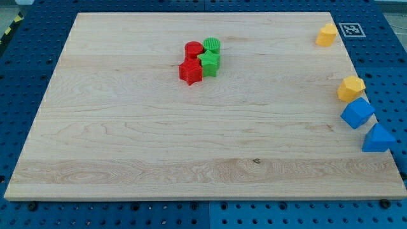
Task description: Place the blue triangle left to the blue cube
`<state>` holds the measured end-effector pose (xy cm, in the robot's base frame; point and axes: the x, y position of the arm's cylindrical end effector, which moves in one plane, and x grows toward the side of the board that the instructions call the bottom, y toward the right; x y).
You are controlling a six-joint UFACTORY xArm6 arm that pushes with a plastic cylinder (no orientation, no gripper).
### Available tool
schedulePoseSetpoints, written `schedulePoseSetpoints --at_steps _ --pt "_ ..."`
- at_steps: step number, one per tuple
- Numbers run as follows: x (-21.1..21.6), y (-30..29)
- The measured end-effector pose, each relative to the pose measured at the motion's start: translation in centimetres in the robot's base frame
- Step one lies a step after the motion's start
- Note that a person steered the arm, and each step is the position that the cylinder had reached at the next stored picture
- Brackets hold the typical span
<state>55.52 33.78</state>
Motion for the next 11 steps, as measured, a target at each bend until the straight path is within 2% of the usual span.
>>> schedulePoseSetpoints --at_steps 4,8,10,11 --pt "0.0 -0.4" --pt "0.0 -8.0" --pt "-0.5 -4.6" --pt "-1.8 -6.3"
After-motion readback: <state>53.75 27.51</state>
